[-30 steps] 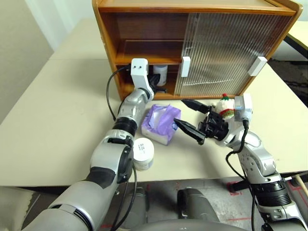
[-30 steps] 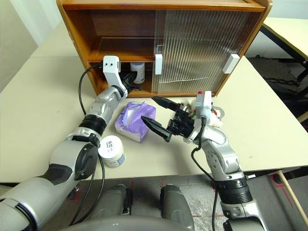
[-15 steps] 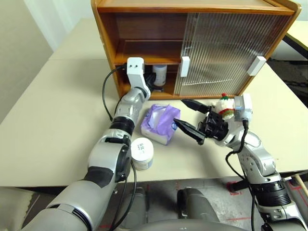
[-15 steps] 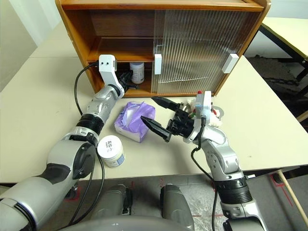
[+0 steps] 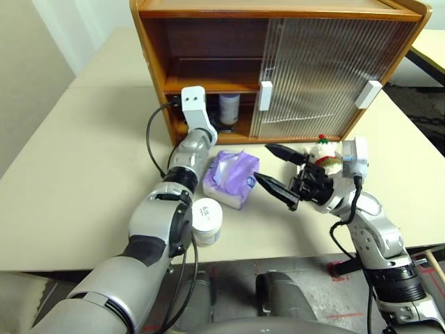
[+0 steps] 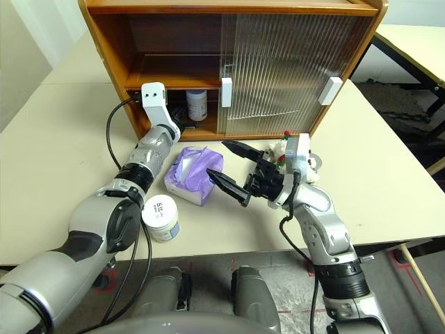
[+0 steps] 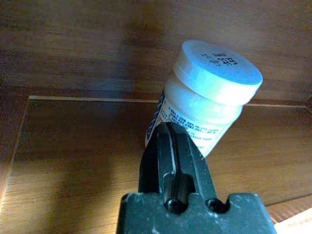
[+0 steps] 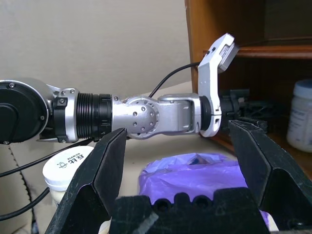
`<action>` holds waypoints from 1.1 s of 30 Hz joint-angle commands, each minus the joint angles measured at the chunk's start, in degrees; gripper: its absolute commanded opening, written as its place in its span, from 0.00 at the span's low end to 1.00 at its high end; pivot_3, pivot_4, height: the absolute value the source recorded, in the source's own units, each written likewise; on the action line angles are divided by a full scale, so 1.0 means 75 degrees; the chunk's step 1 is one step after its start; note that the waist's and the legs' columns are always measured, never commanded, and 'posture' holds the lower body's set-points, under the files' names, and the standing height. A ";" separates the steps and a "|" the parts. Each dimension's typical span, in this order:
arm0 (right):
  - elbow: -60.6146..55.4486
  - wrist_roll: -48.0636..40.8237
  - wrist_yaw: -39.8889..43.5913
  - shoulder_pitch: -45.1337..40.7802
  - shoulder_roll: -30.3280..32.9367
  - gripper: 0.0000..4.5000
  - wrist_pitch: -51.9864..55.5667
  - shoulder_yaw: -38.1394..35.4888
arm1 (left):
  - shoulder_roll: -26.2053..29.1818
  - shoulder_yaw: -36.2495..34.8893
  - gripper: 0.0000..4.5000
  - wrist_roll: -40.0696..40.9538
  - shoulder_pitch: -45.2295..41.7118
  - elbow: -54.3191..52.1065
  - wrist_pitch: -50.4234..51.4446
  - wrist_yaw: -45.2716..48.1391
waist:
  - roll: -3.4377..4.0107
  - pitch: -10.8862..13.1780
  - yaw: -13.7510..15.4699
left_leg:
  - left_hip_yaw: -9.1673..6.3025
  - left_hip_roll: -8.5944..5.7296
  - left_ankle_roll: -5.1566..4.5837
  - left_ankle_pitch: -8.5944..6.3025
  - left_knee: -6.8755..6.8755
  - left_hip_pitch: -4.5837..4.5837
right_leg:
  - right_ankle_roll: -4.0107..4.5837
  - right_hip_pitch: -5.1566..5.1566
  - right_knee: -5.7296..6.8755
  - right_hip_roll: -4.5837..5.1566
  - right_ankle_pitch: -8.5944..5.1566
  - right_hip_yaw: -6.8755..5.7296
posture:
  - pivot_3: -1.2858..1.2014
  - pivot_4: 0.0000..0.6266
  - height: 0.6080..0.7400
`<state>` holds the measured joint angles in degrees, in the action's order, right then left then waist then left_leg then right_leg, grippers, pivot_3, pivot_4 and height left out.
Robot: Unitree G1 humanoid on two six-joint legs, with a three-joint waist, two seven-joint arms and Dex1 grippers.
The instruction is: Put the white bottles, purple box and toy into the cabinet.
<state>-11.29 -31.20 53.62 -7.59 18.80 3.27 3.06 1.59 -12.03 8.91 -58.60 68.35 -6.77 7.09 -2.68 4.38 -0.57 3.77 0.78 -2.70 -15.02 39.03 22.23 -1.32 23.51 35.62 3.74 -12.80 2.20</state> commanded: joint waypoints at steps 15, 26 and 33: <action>-0.0335 -0.0015 -0.0270 0.0264 0.0194 1.00 0.0002 -0.0156 | -0.0116 -0.0087 0.00 -0.0016 -0.0393 0.0571 0.0387 0.1402 | 0.0000 0.0000 -0.0219 | 0.0003 -0.0004 0.0021 0.0045 0.0000 -0.0004 | -0.0023 -0.0006 -0.0005 -0.0001 0.0009 0.0000 | 0.49 0.09 1.00; -0.0123 0.0038 -0.0088 0.0104 0.0206 1.00 -0.0016 -0.0029 | 0.0085 -0.0035 0.00 0.0101 -0.0064 -0.0013 0.0665 0.2481 | 0.0000 0.0000 -0.0204 | 0.0001 -0.0003 0.0019 0.0046 0.0000 -0.0002 | -0.0018 -0.0004 -0.0006 -0.0003 0.0011 0.0003 | 0.51 0.09 1.00; 0.0246 0.0000 0.0131 -0.0091 0.0189 1.00 -0.0128 -0.0092 | 0.0662 0.0231 0.00 0.0628 0.1454 -0.3207 0.1832 0.3887 | 0.0005 -0.0003 -0.0211 | 0.0001 0.0003 0.0020 0.0046 0.0000 -0.0005 | 0.0002 0.0000 0.0008 -0.0004 0.0023 0.0006 | 0.52 0.06 1.00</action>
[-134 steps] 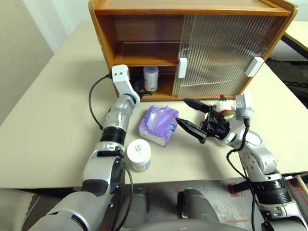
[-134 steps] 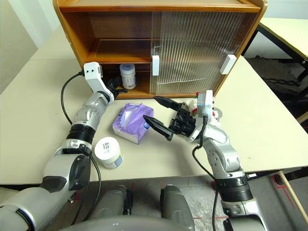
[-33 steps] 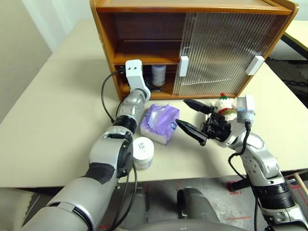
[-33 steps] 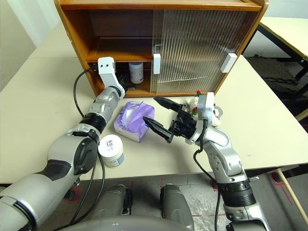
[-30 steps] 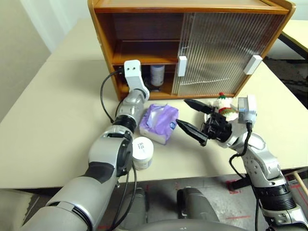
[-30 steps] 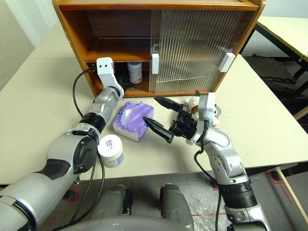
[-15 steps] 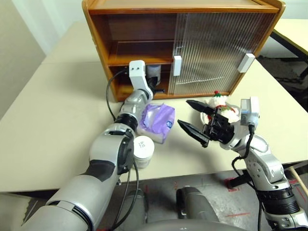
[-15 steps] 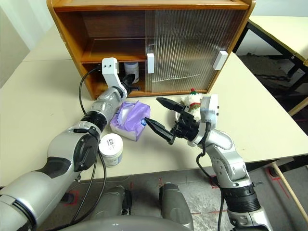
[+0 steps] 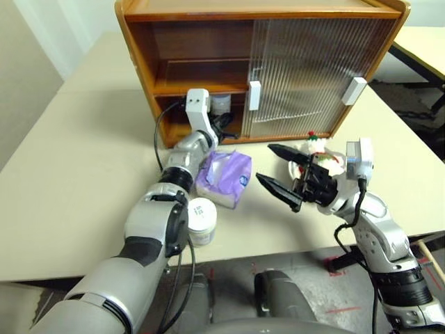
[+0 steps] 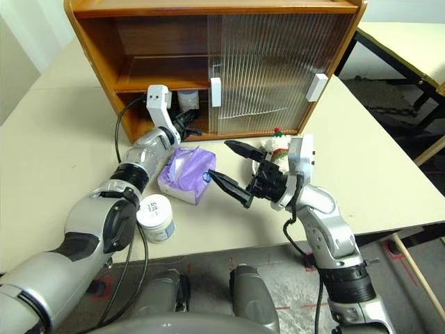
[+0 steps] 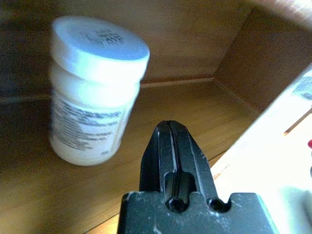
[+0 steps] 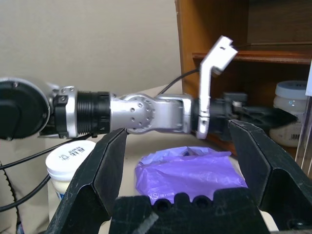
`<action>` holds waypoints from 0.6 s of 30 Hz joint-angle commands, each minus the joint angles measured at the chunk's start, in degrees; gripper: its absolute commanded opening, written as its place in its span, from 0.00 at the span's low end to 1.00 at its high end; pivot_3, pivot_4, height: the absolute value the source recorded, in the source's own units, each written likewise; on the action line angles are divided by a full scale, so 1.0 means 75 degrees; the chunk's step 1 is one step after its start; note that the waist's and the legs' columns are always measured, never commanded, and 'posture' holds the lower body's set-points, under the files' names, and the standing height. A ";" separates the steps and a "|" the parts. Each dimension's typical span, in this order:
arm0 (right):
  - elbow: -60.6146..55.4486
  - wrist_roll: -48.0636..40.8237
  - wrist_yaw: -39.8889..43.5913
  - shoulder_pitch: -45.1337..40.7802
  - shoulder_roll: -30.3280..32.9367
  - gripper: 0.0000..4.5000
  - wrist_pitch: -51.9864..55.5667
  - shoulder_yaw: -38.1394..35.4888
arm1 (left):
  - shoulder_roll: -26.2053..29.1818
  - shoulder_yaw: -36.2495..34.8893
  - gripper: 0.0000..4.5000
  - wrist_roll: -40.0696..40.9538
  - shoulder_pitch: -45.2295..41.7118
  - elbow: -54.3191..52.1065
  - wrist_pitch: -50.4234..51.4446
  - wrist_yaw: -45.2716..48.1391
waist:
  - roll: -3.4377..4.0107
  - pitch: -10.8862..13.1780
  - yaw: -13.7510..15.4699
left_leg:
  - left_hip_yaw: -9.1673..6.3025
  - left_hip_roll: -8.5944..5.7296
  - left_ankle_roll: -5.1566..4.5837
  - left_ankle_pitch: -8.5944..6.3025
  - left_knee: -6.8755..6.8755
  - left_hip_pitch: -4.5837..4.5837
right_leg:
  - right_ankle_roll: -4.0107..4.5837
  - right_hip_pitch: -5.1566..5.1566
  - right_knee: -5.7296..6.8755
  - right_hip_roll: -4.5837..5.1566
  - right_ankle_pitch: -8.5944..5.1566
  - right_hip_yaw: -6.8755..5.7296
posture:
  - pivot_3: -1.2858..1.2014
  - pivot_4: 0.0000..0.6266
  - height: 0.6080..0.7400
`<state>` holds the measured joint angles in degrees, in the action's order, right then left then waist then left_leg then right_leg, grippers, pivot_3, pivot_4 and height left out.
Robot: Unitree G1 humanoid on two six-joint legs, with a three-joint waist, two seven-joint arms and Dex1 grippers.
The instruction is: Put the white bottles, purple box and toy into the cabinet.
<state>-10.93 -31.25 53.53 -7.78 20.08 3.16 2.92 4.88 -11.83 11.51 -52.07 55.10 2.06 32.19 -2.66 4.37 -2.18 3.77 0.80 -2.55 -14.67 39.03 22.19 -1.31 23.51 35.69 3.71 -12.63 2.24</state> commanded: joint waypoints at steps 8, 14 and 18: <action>0.0871 -0.0104 0.0606 -0.0338 0.0155 1.00 -0.0263 -0.0413 | 0.2337 0.0450 0.38 0.1275 0.3328 -0.5918 0.2306 0.2547 | 0.0017 -0.0012 0.0018 | -0.0004 0.0002 0.0001 0.0000 0.0000 -0.0006 | 0.0013 0.0005 0.0021 0.0006 0.0007 0.0003 | 0.54 0.05 1.00; 0.1341 -0.0296 0.1078 -0.0422 0.0457 1.00 -0.0128 -0.0737 | 0.4108 0.0134 0.90 0.1883 0.5229 -0.7007 0.1379 0.4708 | 0.0027 -0.0012 0.0076 | -0.0003 0.0009 0.0005 -0.0002 -0.0001 -0.0017 | 0.0045 0.0005 0.0025 0.0031 -0.0009 -0.0007 | 0.55 0.05 1.00; 0.1619 -0.0228 0.1101 -0.0561 0.0463 1.00 -0.0154 -0.0821 | 0.4901 0.0361 0.99 0.1618 0.6381 -0.7297 0.0437 0.5761 | 0.0048 -0.0019 0.0257 | -0.0003 0.0012 0.0009 -0.0004 -0.0003 -0.0016 | 0.0068 0.0006 0.0015 0.0083 -0.0024 -0.0015 | 0.56 0.05 1.00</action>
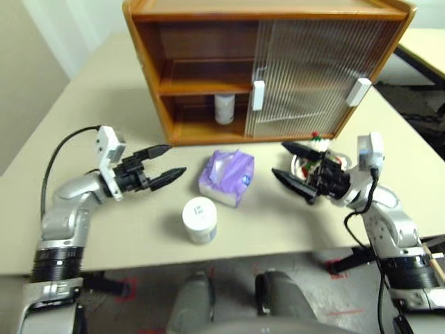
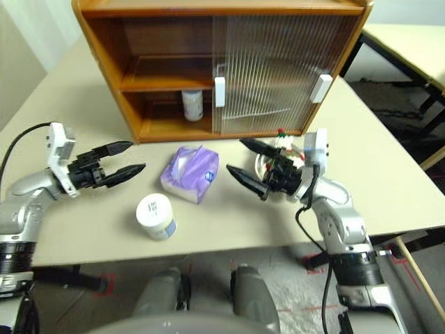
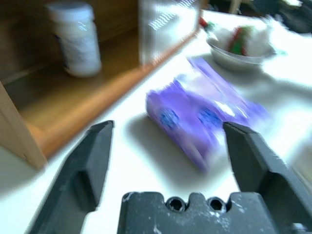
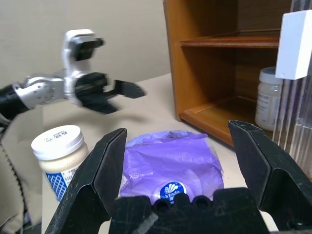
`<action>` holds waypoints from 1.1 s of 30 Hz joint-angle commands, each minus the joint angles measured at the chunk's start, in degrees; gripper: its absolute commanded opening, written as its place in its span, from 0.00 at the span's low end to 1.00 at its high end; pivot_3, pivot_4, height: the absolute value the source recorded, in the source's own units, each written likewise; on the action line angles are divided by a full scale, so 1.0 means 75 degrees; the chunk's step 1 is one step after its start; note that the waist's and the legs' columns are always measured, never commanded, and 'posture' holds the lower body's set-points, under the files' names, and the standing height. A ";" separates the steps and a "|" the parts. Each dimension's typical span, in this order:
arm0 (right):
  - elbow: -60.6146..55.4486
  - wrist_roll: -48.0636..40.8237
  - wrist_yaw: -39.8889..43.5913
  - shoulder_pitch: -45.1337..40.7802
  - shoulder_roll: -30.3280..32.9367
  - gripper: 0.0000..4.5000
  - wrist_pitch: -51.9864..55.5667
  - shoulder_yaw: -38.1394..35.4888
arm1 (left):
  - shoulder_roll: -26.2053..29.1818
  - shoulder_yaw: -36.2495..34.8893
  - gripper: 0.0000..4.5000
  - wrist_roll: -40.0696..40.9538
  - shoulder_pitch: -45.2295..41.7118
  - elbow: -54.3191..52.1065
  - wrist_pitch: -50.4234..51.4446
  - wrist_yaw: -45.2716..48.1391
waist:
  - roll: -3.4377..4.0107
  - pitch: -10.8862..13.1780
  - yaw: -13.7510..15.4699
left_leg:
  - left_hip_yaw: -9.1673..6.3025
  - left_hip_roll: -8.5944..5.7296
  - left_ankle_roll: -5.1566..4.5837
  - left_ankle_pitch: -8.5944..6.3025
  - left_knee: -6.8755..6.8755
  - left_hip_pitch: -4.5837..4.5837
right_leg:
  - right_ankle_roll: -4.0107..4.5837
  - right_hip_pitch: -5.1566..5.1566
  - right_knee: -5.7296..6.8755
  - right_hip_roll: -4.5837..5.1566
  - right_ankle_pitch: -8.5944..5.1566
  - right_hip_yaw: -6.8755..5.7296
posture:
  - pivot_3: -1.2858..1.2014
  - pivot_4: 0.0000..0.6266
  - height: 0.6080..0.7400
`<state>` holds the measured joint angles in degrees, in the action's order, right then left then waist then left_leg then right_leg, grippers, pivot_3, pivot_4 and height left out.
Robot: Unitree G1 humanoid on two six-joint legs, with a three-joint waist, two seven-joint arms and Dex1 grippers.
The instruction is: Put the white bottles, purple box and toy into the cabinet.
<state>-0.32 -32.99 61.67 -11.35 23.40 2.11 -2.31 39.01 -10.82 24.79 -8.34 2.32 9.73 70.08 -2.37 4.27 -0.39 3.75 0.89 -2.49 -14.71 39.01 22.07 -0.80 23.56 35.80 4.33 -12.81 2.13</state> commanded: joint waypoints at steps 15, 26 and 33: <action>0.0422 0.0231 -0.0029 -0.0101 -0.0070 1.00 -0.0103 -0.0195 | 0.0176 0.1257 0.99 -0.0154 0.1345 -0.0588 -0.1281 0.1351 | 0.0054 -0.0003 0.0274 | 0.0027 0.0004 -0.0002 0.0001 -0.0021 0.0015 | 0.0080 0.0004 0.0010 0.0047 -0.0089 -0.0048 | 0.56 0.06 1.00; -0.0009 0.0481 -0.0556 0.0245 -0.0022 1.00 -0.0089 -0.0196 | -0.0779 0.2363 0.99 -0.1109 0.0633 0.0888 -0.2438 0.1018 | 0.0072 -0.0023 0.0166 | 0.0029 0.0007 -0.0007 0.0004 -0.0015 0.0014 | -0.0028 -0.0002 0.0009 -0.0023 -0.0034 -0.0034 | 0.53 0.06 1.00; -0.0171 0.0477 -0.0736 0.0252 0.0066 1.00 -0.0023 -0.0206 | -0.0833 0.2742 0.71 -0.1080 0.0591 0.1173 -0.2350 0.1255 | 0.0110 -0.0051 0.0114 | 0.0033 0.0012 -0.0008 0.0004 -0.0013 0.0007 | -0.0038 -0.0004 0.0009 -0.0035 -0.0039 -0.0024 | 0.52 0.06 1.00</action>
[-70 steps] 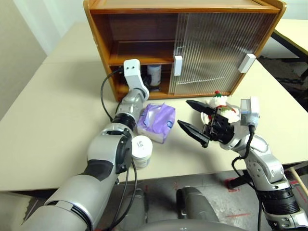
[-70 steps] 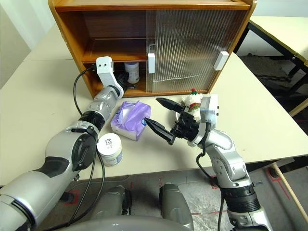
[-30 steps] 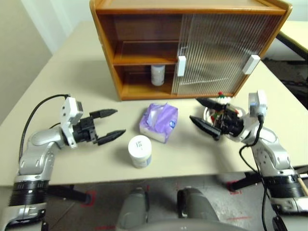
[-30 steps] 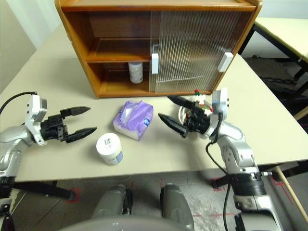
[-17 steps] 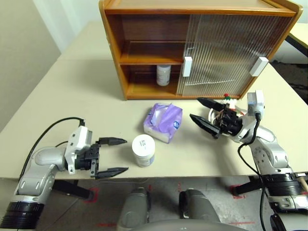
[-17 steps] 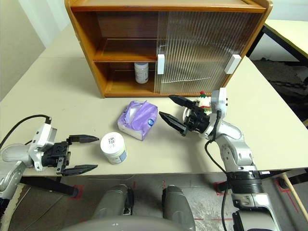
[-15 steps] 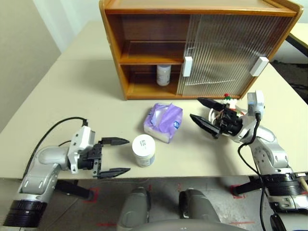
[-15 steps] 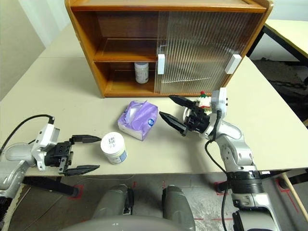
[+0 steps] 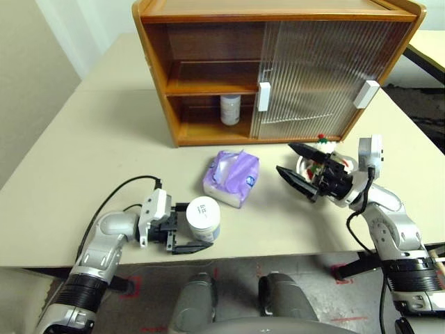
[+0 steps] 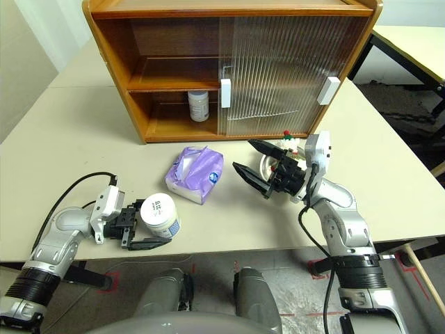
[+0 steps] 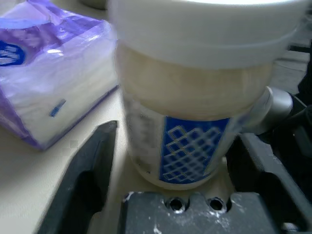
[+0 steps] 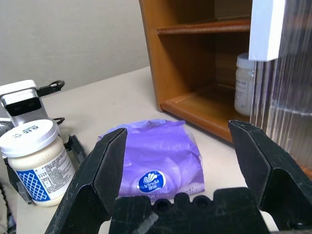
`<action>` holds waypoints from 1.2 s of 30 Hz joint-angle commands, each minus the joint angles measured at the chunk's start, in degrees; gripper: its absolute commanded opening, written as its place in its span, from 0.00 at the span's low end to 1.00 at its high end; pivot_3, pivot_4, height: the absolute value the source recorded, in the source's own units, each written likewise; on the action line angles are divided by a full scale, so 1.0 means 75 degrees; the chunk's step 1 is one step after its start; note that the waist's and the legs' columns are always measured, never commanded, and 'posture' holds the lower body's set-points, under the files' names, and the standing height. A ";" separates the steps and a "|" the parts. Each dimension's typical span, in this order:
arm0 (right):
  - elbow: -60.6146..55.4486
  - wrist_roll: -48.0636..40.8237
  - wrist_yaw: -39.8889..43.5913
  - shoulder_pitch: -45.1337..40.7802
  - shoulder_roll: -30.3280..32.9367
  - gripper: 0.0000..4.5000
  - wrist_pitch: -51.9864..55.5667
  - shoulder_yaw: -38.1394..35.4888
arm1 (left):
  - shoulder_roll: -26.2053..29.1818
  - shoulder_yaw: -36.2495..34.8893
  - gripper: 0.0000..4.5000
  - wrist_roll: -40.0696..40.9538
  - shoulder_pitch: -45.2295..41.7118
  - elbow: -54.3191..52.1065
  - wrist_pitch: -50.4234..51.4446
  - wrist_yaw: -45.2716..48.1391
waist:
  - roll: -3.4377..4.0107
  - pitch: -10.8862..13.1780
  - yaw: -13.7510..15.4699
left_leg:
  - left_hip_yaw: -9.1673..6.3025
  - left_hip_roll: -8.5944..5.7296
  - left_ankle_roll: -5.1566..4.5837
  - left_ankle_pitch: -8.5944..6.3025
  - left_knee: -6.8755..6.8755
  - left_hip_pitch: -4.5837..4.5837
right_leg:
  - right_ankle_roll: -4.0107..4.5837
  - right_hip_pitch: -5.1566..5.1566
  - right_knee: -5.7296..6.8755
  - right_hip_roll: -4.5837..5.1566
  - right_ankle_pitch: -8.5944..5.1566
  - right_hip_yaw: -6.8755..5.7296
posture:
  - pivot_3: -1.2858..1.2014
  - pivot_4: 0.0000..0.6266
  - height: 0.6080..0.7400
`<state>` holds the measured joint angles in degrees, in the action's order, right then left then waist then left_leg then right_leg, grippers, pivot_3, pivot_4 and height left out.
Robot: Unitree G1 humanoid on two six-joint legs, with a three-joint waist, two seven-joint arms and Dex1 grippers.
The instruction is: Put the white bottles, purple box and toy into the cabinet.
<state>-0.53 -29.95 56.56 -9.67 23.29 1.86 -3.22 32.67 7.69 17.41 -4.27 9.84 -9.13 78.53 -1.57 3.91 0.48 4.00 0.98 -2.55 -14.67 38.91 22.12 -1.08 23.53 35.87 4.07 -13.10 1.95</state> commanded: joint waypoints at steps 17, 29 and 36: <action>0.0652 0.0102 0.0213 -0.0660 -0.0018 1.00 -0.0259 -0.0009 | 0.0465 -0.2033 0.69 0.1927 -0.0154 -0.0861 0.1767 -0.1052 | -0.0006 0.0001 -0.0099 | -0.0004 0.0019 -0.0008 0.0005 0.0000 0.0002 | -0.0002 0.0004 0.0003 -0.0018 -0.0004 -0.0007 | 0.55 0.05 1.00; 0.0598 0.0062 0.0306 -0.0665 -0.0103 1.00 -0.0268 -0.0044 | -0.1419 -0.0944 0.69 -0.0767 -0.2488 0.1115 0.2132 -0.5107 | -0.0037 -0.0014 0.0091 | -0.0008 -0.0010 -0.0031 0.0020 0.0007 0.0010 | -0.0022 -0.0010 -0.0007 -0.0015 0.0033 0.0003 | 0.54 0.04 1.00; 0.0583 0.0093 0.0319 -0.0607 -0.0144 1.00 -0.0313 -0.0023 | -0.2359 -0.0597 0.69 -0.1534 -0.3568 0.2382 0.1866 -0.6187 | -0.0043 -0.0018 0.0067 | -0.0015 -0.0015 -0.0032 0.0020 0.0007 0.0015 | -0.0023 -0.0007 -0.0006 -0.0018 0.0041 0.0003 | 0.54 0.03 1.00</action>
<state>4.05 -29.52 58.60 -14.55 22.08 0.08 -3.07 15.08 2.97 6.97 -30.15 26.32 6.20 33.44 -1.89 3.77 0.98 3.89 0.86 -2.79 -14.52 38.96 22.24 -1.25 23.47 35.82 3.94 -12.79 1.98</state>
